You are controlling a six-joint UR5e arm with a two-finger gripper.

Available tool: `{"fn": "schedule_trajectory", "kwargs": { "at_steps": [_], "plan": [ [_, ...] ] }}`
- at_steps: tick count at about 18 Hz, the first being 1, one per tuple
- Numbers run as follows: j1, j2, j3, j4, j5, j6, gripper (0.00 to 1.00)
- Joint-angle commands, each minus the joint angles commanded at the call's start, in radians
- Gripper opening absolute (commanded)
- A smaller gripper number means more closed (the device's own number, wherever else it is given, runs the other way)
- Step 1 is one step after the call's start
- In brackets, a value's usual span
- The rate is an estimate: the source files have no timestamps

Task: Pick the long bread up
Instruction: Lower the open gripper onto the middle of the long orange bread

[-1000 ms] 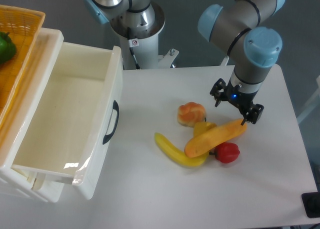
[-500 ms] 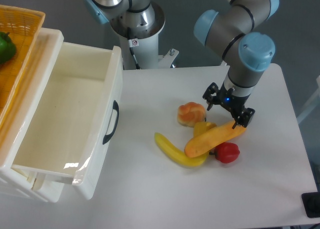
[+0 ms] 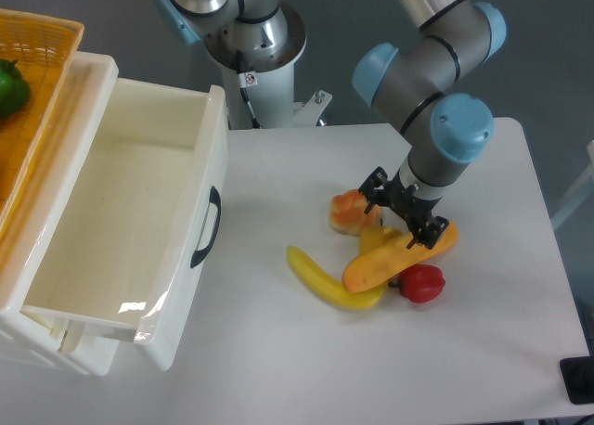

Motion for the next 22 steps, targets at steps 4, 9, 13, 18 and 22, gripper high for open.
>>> {"fn": "schedule_trajectory", "kwargs": {
  "at_steps": [4,9,13,18,22],
  "plan": [
    [0.0,-0.006,0.018,0.003,0.0,0.0,1.0],
    [-0.012,-0.029,0.023,0.005,-0.008,-0.051,0.87],
    [-0.023,-0.038,0.023,0.005,-0.005,-0.051,0.67],
    [-0.018,-0.029,0.038,0.002,-0.002,-0.048,0.16],
    [-0.018,-0.023,0.061,-0.003,0.003,-0.049,0.0]
  ]
}}
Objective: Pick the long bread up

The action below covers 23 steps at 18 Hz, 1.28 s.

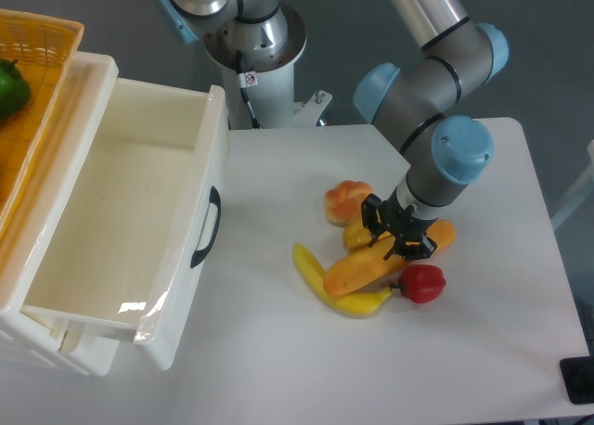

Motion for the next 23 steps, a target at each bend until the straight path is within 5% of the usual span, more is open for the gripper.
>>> {"fn": "schedule_trajectory", "kwargs": {
  "at_steps": [2,5,9,11,18,20,23],
  "plan": [
    [-0.006,-0.002,-0.011,0.0,0.003,-0.009,0.0],
    [-0.041,-0.027,-0.012,0.009,0.002,-0.093,0.5],
    [-0.068,-0.072,0.015,0.041,0.003,-0.155,0.74],
    [-0.068,-0.074,0.017,0.043,0.003,-0.155,0.82],
    [-0.071,-0.098,0.012,0.087,0.005,-0.153,0.83],
    [-0.072,-0.091,0.009,0.087,0.012,-0.146,0.98],
    [-0.071,-0.081,0.008,0.083,0.057,-0.143,1.0]
  ]
}}
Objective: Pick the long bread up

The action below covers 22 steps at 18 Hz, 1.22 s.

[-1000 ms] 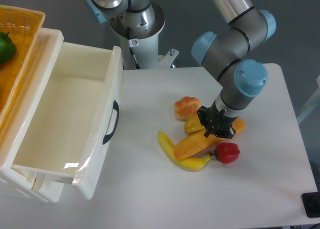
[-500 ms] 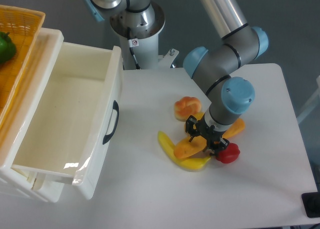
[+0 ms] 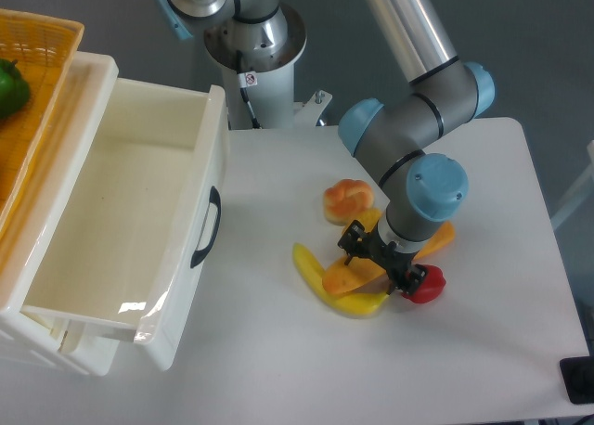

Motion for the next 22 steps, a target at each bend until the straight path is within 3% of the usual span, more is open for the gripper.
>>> {"fn": "schedule_trajectory", "kwargs": {
  "at_steps": [17,18,19,22],
  "plan": [
    [-0.018,-0.006,-0.067,-0.005,0.032,0.002,1.0],
    [-0.029,-0.011,-0.067,-0.003,0.061,0.0,0.96],
    [-0.037,-0.011,-0.067,-0.003,0.096,0.0,0.8],
    [-0.035,-0.002,-0.058,-0.009,0.135,0.005,0.09]
  ]
}}
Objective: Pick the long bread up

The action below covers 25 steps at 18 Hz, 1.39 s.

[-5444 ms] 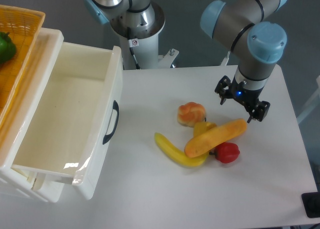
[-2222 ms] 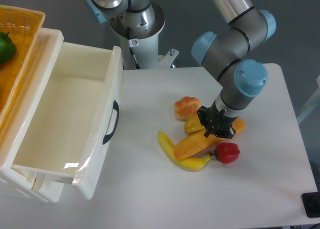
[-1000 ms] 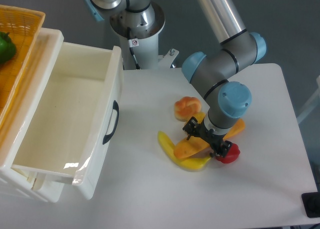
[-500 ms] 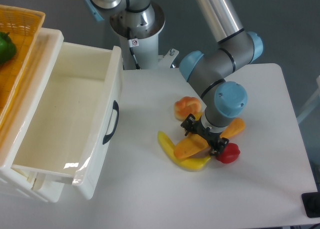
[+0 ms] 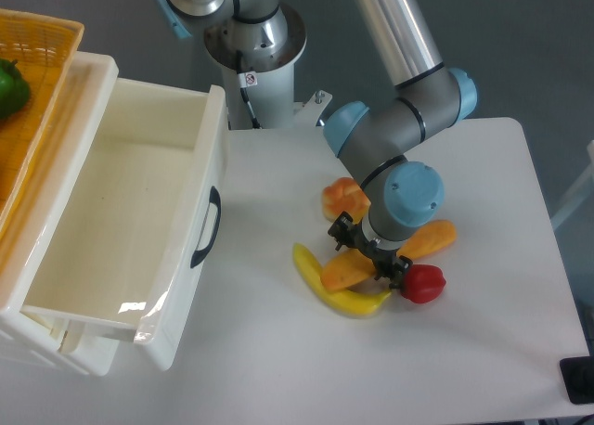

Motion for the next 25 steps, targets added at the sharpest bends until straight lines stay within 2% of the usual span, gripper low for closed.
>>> {"fn": "schedule_trajectory", "kwargs": {
  "at_steps": [1,5,7,14,17,22,25],
  "plan": [
    [0.002,0.005,0.003,-0.002,0.0,0.0,0.0],
    [0.006,0.034,0.037,-0.029,-0.014,-0.018,0.0],
    [0.005,0.048,0.054,-0.029,-0.003,-0.054,0.0],
    [0.034,0.095,0.098,-0.038,-0.002,-0.055,0.0],
    [0.049,0.092,0.15,-0.057,-0.006,0.015,0.0],
    [0.045,0.091,0.256,-0.176,0.002,0.077,0.0],
    [0.045,0.106,0.265,-0.198,0.023,0.08,0.0]
  ]
}}
